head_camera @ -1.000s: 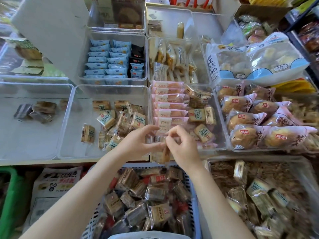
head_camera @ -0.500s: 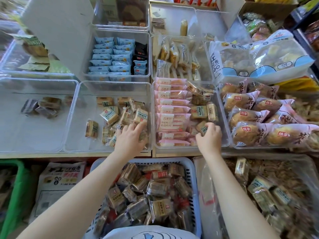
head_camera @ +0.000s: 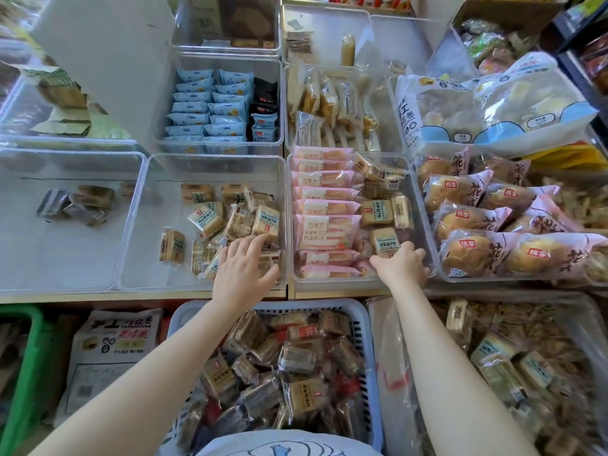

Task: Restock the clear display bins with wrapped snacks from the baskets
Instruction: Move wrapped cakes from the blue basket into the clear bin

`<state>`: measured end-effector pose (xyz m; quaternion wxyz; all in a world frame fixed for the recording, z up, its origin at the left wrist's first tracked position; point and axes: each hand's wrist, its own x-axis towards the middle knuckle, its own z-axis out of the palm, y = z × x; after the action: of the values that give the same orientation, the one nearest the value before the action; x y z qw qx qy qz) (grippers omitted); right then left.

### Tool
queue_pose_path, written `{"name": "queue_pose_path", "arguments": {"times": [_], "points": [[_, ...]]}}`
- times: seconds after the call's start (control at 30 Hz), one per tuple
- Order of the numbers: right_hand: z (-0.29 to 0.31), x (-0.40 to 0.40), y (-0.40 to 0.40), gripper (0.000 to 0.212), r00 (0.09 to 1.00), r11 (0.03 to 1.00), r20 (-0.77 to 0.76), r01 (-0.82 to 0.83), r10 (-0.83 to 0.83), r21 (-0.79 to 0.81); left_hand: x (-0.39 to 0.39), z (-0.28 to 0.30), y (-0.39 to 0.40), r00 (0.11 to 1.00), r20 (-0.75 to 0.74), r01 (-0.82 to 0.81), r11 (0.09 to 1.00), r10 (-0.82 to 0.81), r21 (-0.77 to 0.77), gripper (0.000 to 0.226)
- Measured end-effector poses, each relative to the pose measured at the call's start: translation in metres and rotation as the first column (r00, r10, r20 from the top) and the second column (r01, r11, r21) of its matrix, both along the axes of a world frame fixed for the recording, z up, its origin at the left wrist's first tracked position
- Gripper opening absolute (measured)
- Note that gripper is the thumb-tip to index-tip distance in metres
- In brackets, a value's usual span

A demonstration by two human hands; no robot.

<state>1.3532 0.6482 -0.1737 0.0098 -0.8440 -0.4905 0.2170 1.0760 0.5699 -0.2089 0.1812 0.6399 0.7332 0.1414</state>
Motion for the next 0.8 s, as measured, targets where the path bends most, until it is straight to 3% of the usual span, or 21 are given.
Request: {"name": "queue_pose_path", "arguments": {"times": [0.13,0.27,0.43,0.57,0.67,0.73,0.8], "points": [[0.028,-0.018,-0.02,0.064,0.957,0.961,-0.214,-0.141,0.194,0.237,0.002,0.024,-0.001,0.987,0.152,0.028,0.989,-0.05,0.143,0.073],[0.057,-0.063,-0.029,0.064,0.774,0.815,-0.264,-0.513,0.575,0.271,0.01,0.056,0.002,0.933,0.34,0.089,0.99,-0.12,0.107,0.09],[0.056,-0.107,-0.022,0.068,0.631,0.688,-0.276,-0.689,0.725,0.23,-0.027,0.067,0.007,0.981,0.153,0.111,0.992,-0.118,0.056,0.096],[0.043,-0.132,-0.02,0.068,0.529,0.598,-0.294,-0.764,0.796,0.243,-0.059,0.058,0.001,0.979,0.001,0.199,0.969,-0.202,0.147,0.074],[0.019,-0.154,-0.023,0.069,0.592,0.637,-0.237,-0.709,0.77,0.301,-0.081,0.041,-0.005,1.0,-0.018,-0.016,0.989,0.019,0.147,0.063],[-0.001,-0.163,-0.027,0.069,0.661,0.677,-0.152,-0.701,0.735,0.224,-0.103,0.024,-0.009,0.974,-0.036,-0.217,0.968,0.223,0.128,0.057],[-0.02,-0.166,-0.034,0.061,0.678,0.672,-0.032,-0.72,0.735,0.17,-0.12,0.008,-0.013,0.933,-0.1,-0.347,0.938,0.346,0.005,0.058]]}}
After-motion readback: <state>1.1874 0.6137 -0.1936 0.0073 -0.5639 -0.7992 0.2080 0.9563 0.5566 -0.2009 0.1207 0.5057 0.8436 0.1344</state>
